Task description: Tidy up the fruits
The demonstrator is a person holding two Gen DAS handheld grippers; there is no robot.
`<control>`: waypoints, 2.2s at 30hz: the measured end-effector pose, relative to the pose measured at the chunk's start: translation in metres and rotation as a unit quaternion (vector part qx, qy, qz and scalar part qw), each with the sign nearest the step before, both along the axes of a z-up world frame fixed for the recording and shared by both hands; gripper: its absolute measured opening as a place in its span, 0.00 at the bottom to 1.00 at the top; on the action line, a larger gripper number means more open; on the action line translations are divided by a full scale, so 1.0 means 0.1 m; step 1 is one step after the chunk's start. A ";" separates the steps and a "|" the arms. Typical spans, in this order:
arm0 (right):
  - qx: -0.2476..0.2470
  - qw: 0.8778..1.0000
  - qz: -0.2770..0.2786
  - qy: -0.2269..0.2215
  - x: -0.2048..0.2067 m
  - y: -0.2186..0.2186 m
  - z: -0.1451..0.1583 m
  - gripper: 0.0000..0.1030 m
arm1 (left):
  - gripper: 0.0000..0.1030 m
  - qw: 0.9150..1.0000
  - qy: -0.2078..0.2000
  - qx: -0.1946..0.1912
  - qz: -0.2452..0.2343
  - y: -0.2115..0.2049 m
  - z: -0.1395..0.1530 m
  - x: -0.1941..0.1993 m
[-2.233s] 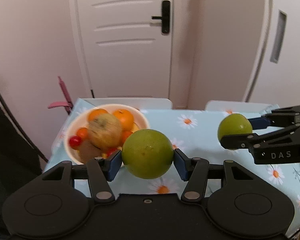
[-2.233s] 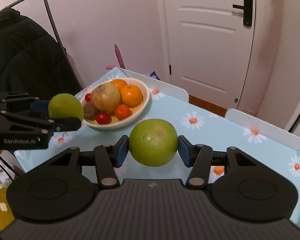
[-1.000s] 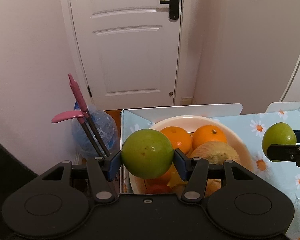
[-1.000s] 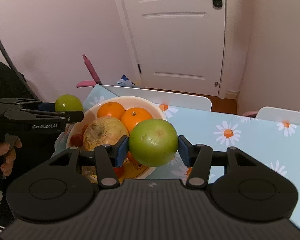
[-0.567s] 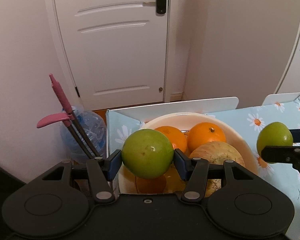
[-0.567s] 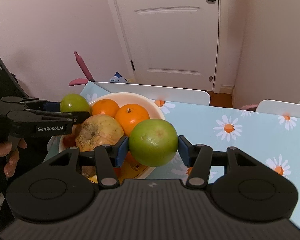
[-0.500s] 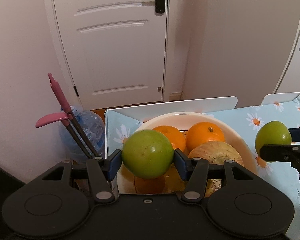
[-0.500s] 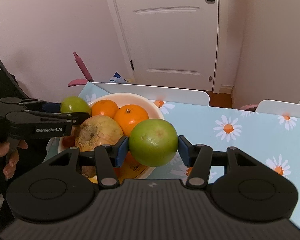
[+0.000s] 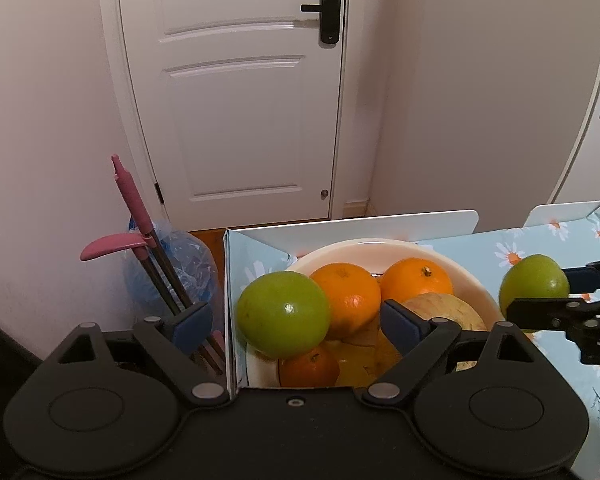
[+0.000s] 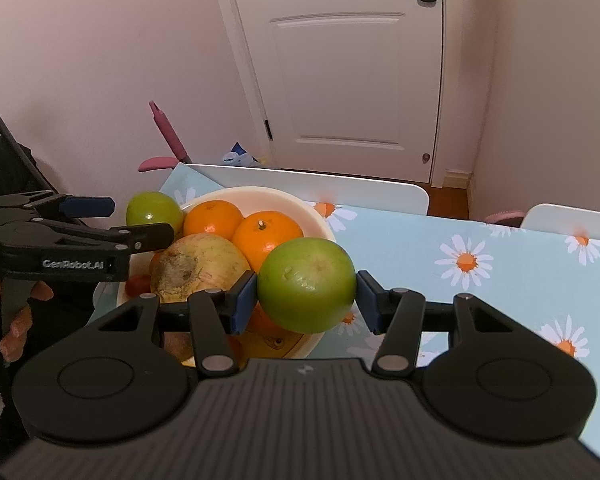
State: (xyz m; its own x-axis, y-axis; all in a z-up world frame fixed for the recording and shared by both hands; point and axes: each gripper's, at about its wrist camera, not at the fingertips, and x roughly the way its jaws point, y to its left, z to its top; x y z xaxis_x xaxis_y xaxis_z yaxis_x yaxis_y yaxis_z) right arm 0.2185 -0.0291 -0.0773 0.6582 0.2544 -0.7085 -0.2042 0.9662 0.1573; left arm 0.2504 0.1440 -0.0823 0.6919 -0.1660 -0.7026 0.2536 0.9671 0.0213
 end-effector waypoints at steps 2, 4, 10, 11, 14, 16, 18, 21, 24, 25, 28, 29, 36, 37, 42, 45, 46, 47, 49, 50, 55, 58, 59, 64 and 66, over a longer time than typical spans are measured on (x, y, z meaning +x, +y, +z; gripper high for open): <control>-0.002 1.000 0.001 -0.002 0.01 0.01 0.01 0.66 | 0.91 1.000 -0.002 -0.004 0.001 0.01 0.03 -0.05; -0.003 1.000 0.002 -0.004 0.03 0.01 0.02 0.66 | 0.91 1.000 -0.004 -0.007 0.000 0.02 0.07 -0.11; 0.002 1.000 0.000 -0.001 0.16 0.01 0.01 0.66 | 0.91 1.000 -0.014 -0.008 -0.006 0.04 0.17 -0.27; 0.005 1.000 -0.001 0.003 0.19 0.01 -0.01 0.66 | 0.92 1.000 -0.014 -0.008 -0.007 0.05 0.18 -0.29; 0.011 1.000 -0.002 0.012 0.25 0.01 -0.07 0.66 | 0.92 1.000 -0.022 -0.006 -0.013 0.02 0.20 -0.35; 0.013 1.000 -0.003 0.015 0.28 0.01 -0.11 0.66 | 0.92 0.999 -0.028 -0.002 -0.022 0.00 0.20 -0.40; 0.013 1.000 -0.003 0.016 0.30 0.01 -0.14 0.66 | 0.92 0.999 -0.033 0.005 -0.027 -0.04 0.20 -0.44; 0.017 1.000 0.002 0.018 0.31 0.01 -0.17 0.66 | 0.93 0.999 -0.033 0.008 -0.034 -0.08 0.19 -0.48; 0.023 1.000 0.000 0.013 0.30 0.00 -0.17 0.75 | 0.93 0.999 -0.029 0.007 -0.038 -0.10 0.17 -0.51; 0.028 1.000 0.001 0.007 0.29 -0.01 -0.16 0.81 | 0.93 0.999 -0.027 0.008 -0.039 -0.11 0.16 -0.52; 0.027 1.000 -0.007 -0.013 0.24 -0.04 -0.11 0.92 | 0.93 0.999 -0.025 0.013 -0.040 -0.15 0.14 -0.57; 0.026 0.999 -0.010 -0.017 0.22 -0.05 -0.09 0.93 | 0.93 0.999 -0.026 0.014 -0.041 -0.16 0.13 -0.58; 0.024 0.999 -0.007 -0.034 0.04 -0.15 0.11 0.93 | 0.93 0.998 -0.037 0.019 -0.037 -0.26 0.23 -0.72; 0.025 0.999 -0.006 -0.037 -0.01 -0.17 0.15 0.93 | 0.93 0.998 -0.040 0.019 -0.035 -0.28 0.26 -0.75; 0.028 0.998 -0.005 -0.049 -0.29 -0.32 0.38 0.93 | 0.93 0.998 -0.052 0.010 -0.019 -0.43 0.43 -0.95; 0.017 0.998 -0.006 -0.057 -0.51 -0.44 0.55 0.93 | 0.93 0.998 -0.059 0.002 -0.007 -0.54 0.55 -1.11; 0.013 0.998 -0.007 -0.061 -0.58 -0.48 0.61 0.93 | 0.93 0.998 -0.062 -0.003 -0.003 -0.58 0.59 -1.18; 0.010 0.998 -0.009 -0.064 -0.67 -0.54 0.67 0.93 | 0.93 0.998 -0.064 -0.006 0.002 -0.62 0.63 -1.24; 0.006 0.998 -0.012 -0.069 -0.83 -0.65 0.77 0.93 | 0.93 0.998 -0.067 -0.008 0.017 -0.68 0.71 -1.34; 0.001 0.997 -0.015 -0.071 -0.91 -0.70 0.81 0.93 | 0.93 0.997 -0.070 -0.010 0.025 -0.72 0.75 -1.42; -0.014 0.996 -0.040 -0.077 -1.35 -0.97 0.98 0.96 | 0.93 0.995 -0.085 -0.012 0.053 -0.88 0.92 -1.72; -0.021 0.994 -0.066 -0.081 -1.63 -1.12 1.03 1.00 | 0.93 0.993 -0.099 -0.008 0.058 -0.99 0.98 -1.90; -0.026 0.994 -0.072 -0.082 -1.70 -1.16 1.03 1.00 | 0.93 0.993 -0.104 -0.005 0.058 -1.03 1.00 -1.96; -0.059 0.990 -0.096 -0.089 -2.01 -1.30 1.03 1.00 | 0.94 0.991 -0.121 0.002 0.058 -1.19 1.06 -2.20; -0.066 0.988 -0.108 -0.092 -2.11 -1.34 1.03 1.00 | 1.00 0.991 -0.124 0.006 0.060 -1.23 1.06 -2.25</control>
State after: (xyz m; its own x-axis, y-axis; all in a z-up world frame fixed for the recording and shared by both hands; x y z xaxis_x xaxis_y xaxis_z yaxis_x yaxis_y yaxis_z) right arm 0.0077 -0.1632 0.0252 0.8081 0.0066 -0.5890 -0.0036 1.0000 0.0063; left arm 0.0250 0.0209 0.0239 0.8572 -0.0655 -0.5108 0.1233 0.9891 0.0801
